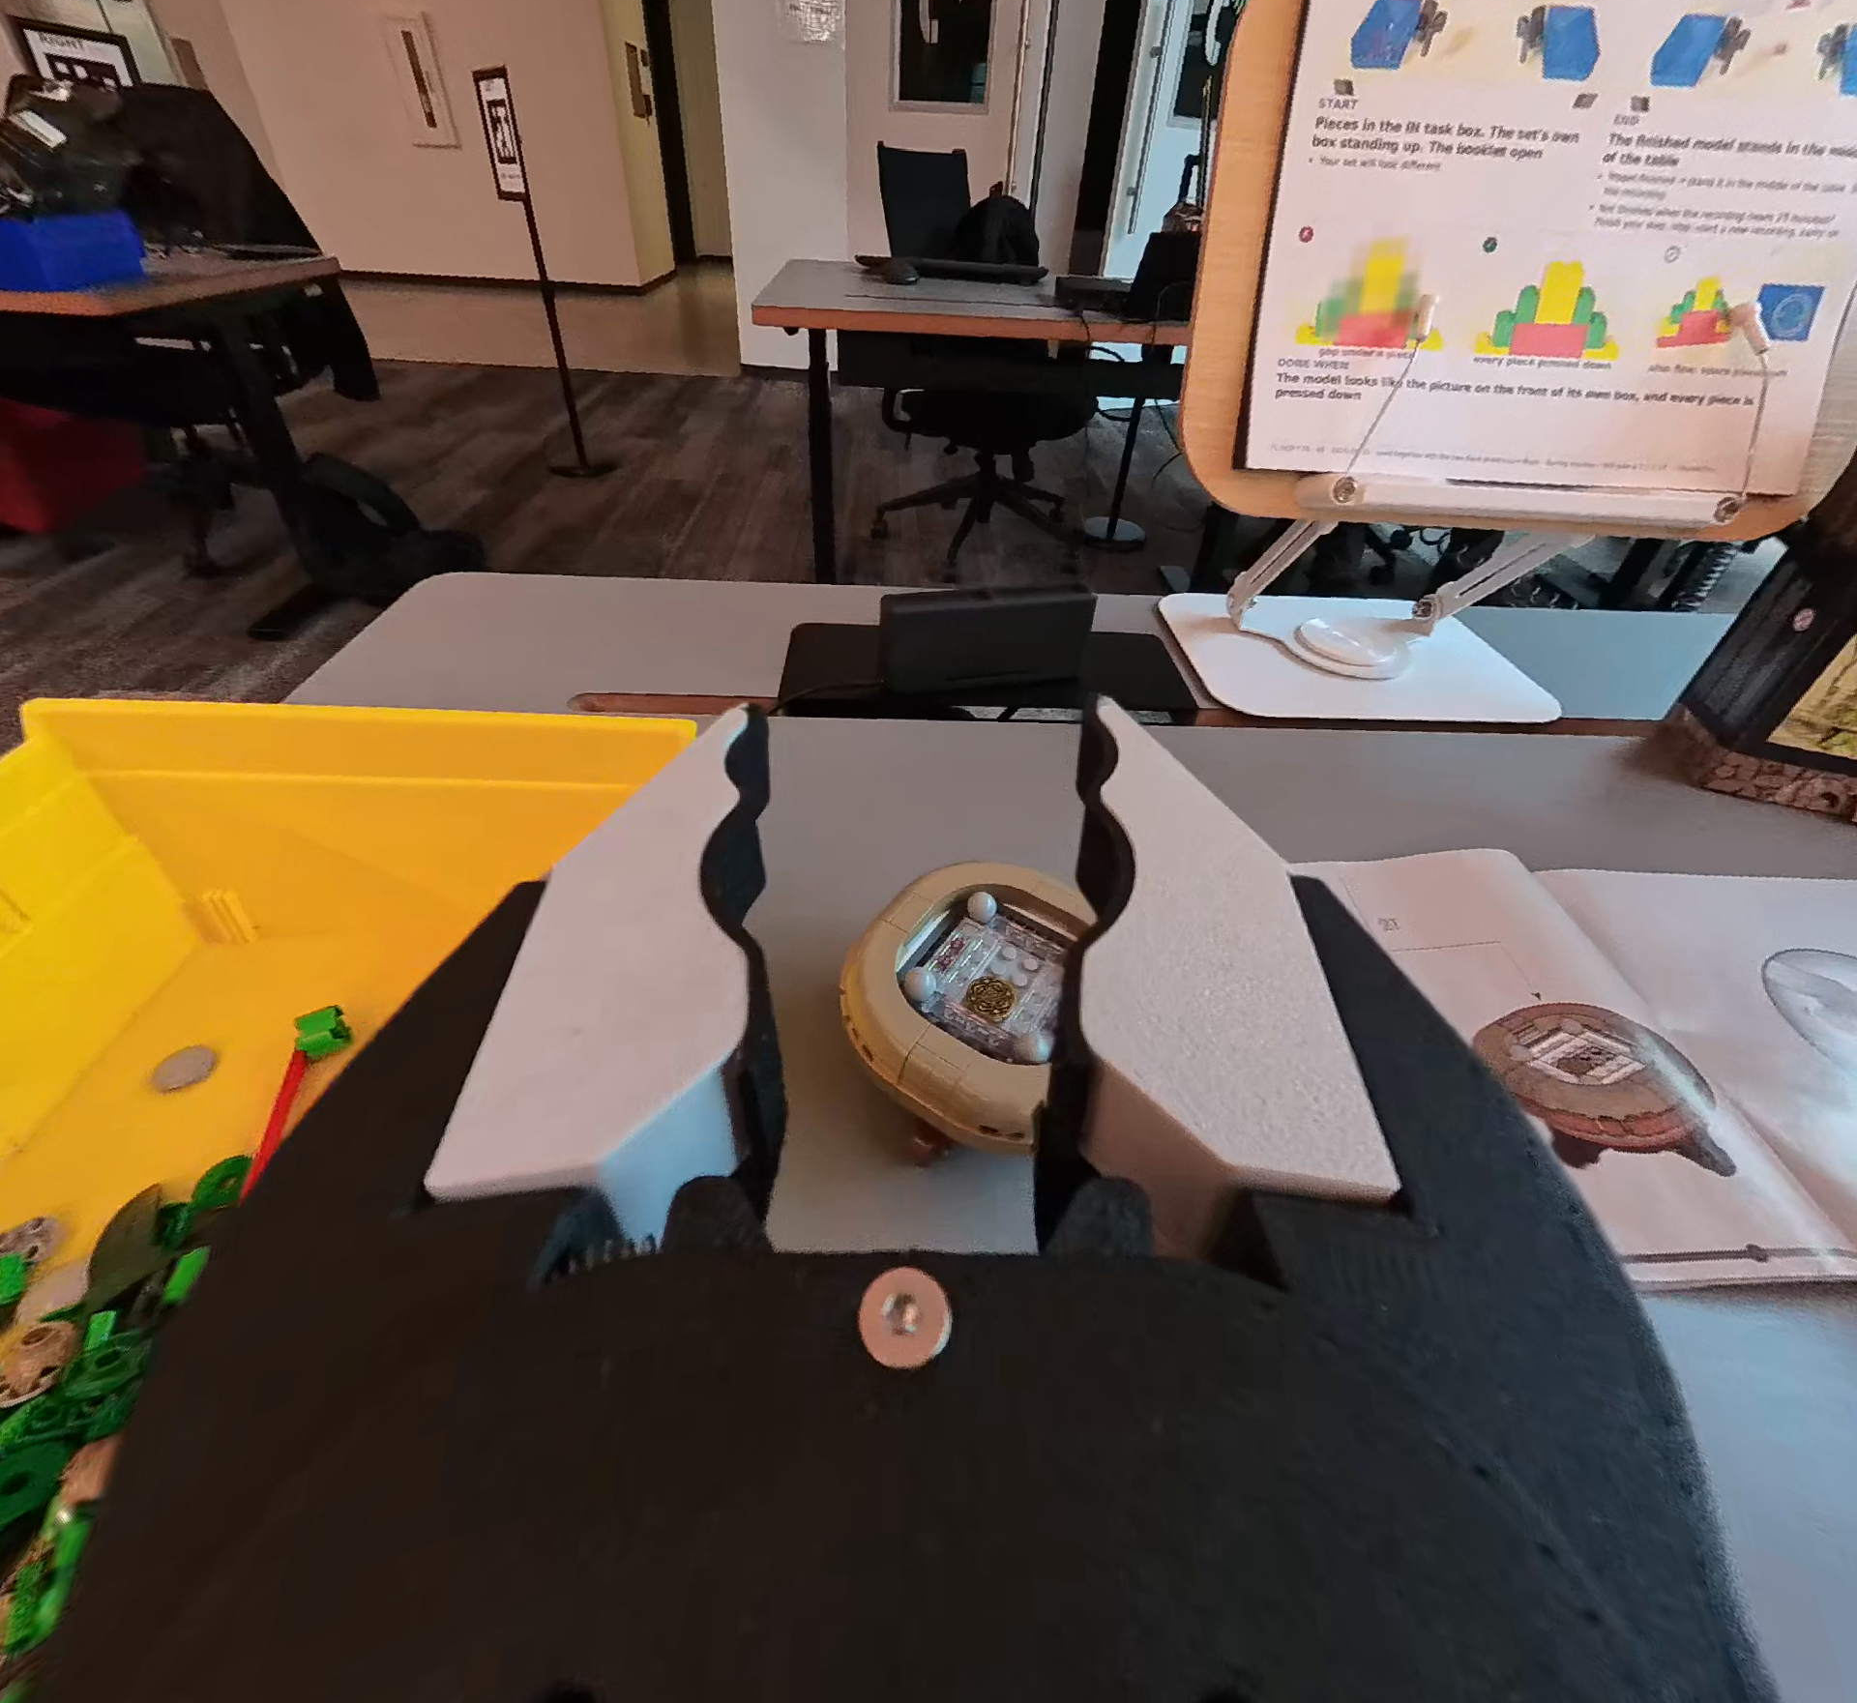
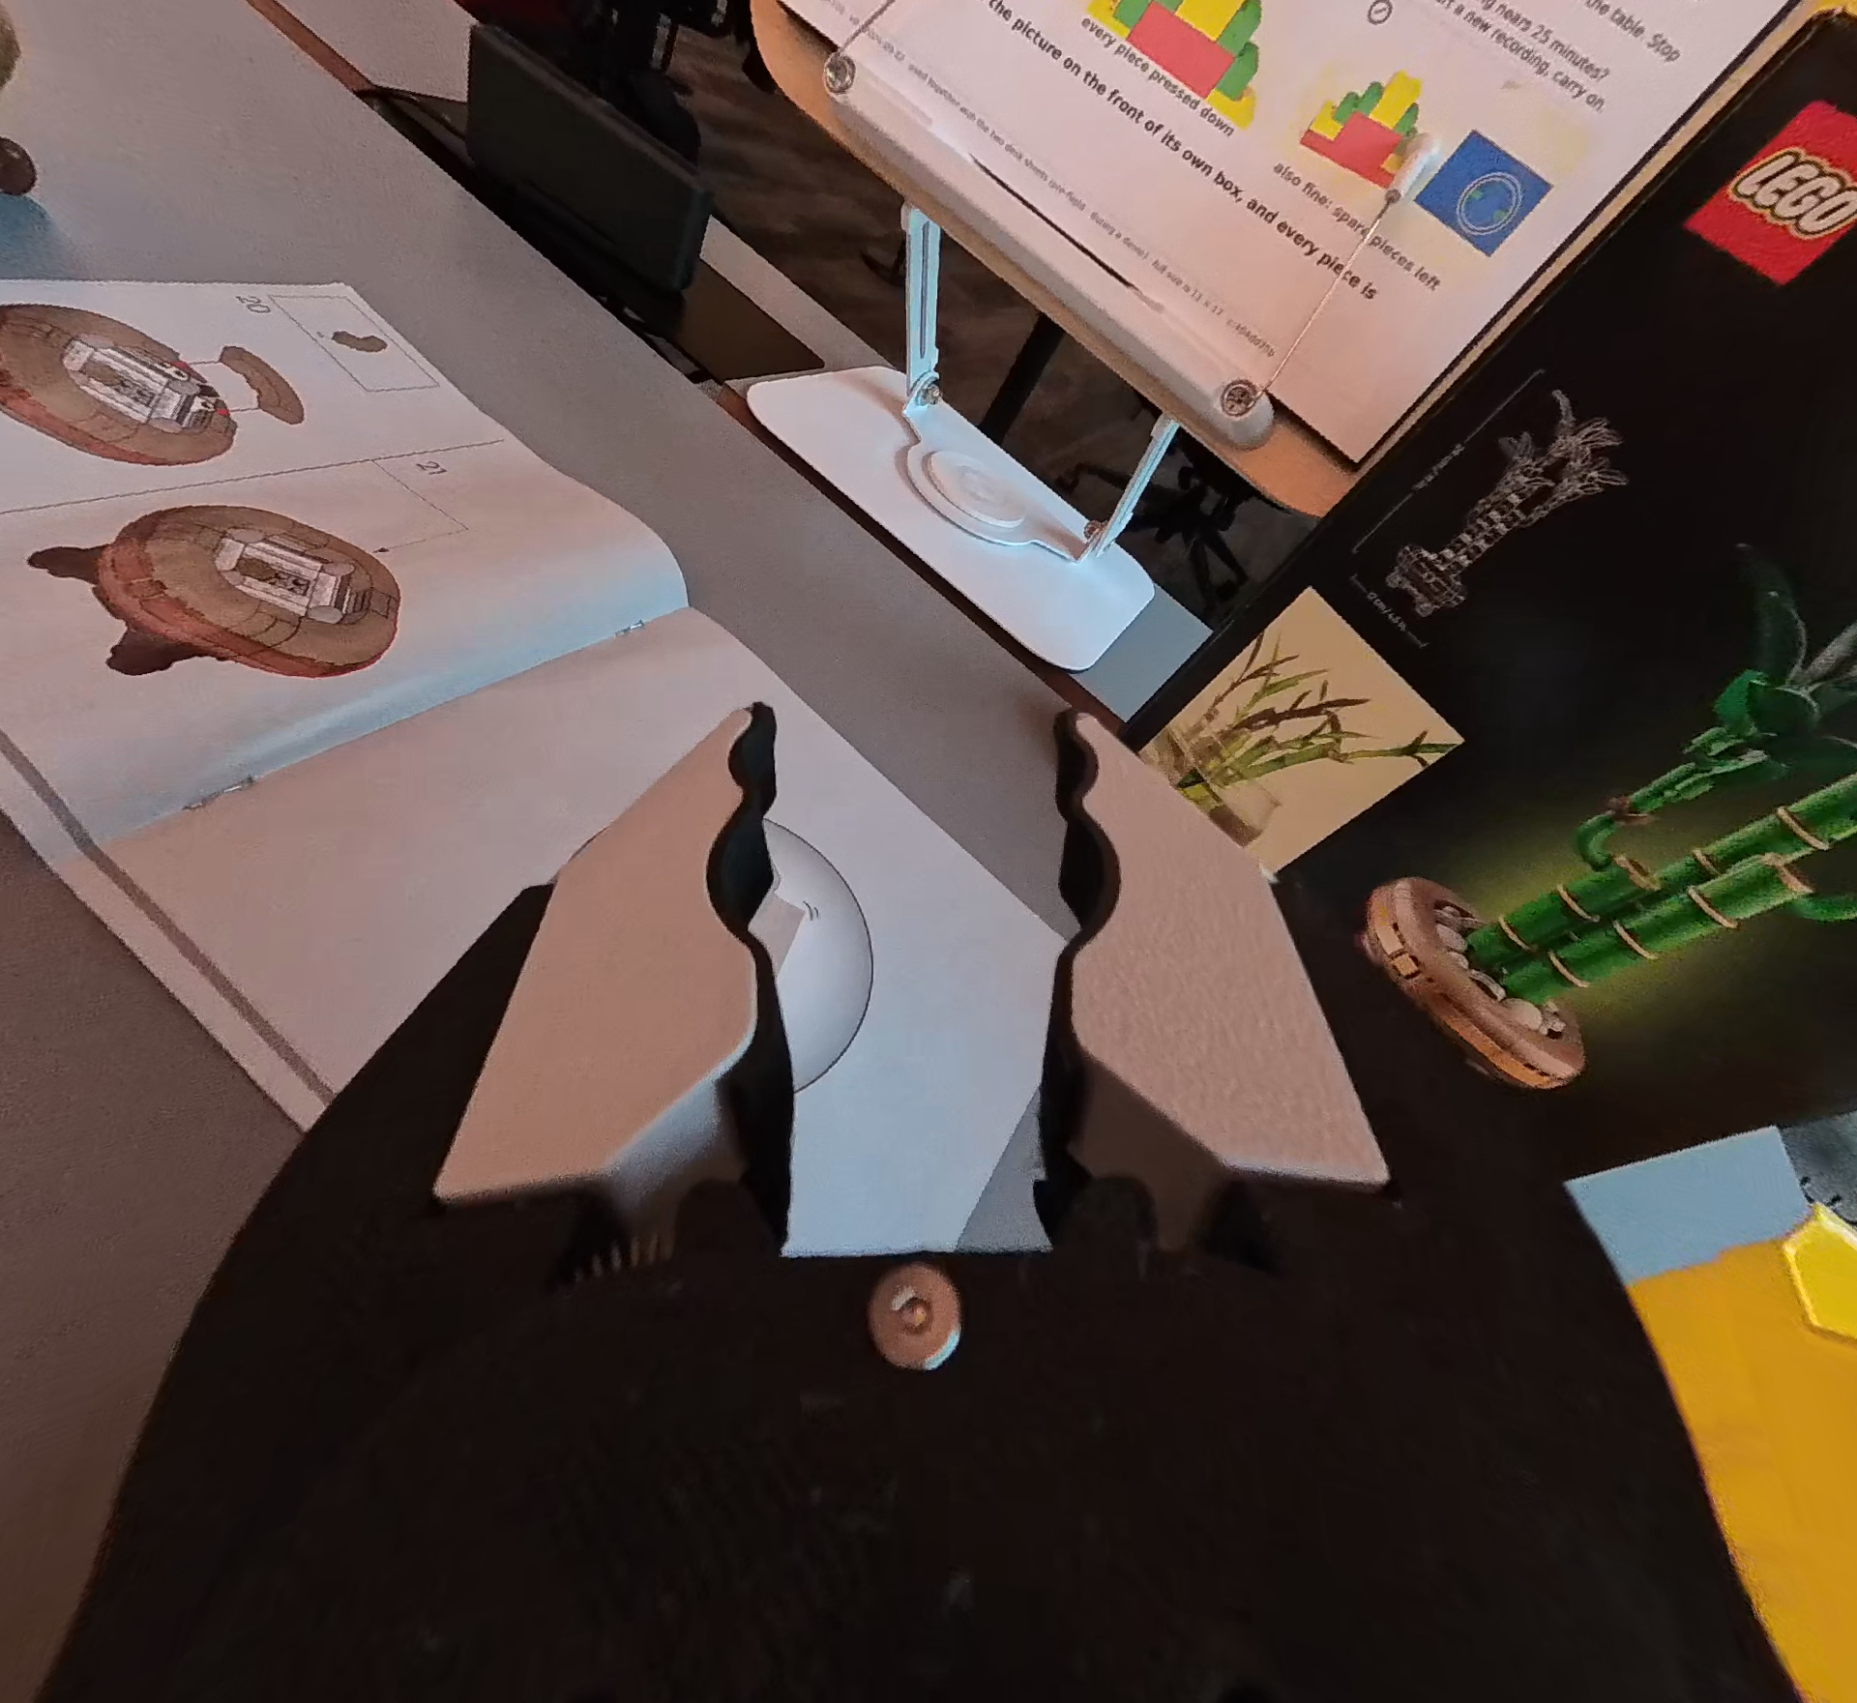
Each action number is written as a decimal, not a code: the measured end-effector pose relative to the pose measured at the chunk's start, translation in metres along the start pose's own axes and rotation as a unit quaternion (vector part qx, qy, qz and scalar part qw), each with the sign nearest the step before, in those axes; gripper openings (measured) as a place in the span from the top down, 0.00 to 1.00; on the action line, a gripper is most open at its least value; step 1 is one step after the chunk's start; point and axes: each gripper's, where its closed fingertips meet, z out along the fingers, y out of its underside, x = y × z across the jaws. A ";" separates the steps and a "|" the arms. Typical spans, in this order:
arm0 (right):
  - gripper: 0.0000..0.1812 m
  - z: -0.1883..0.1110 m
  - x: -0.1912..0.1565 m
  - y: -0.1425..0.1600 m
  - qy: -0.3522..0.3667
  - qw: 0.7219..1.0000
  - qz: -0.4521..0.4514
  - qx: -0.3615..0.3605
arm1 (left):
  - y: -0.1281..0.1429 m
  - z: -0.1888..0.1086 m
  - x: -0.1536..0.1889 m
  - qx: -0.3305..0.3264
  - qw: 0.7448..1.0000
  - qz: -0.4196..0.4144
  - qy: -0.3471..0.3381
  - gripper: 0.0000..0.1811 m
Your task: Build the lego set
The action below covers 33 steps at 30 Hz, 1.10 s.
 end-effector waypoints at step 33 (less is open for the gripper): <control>0.68 -0.040 0.015 0.082 -0.078 0.949 0.132 -0.275 | 0.006 -0.017 0.181 0.030 0.950 0.097 0.294 0.63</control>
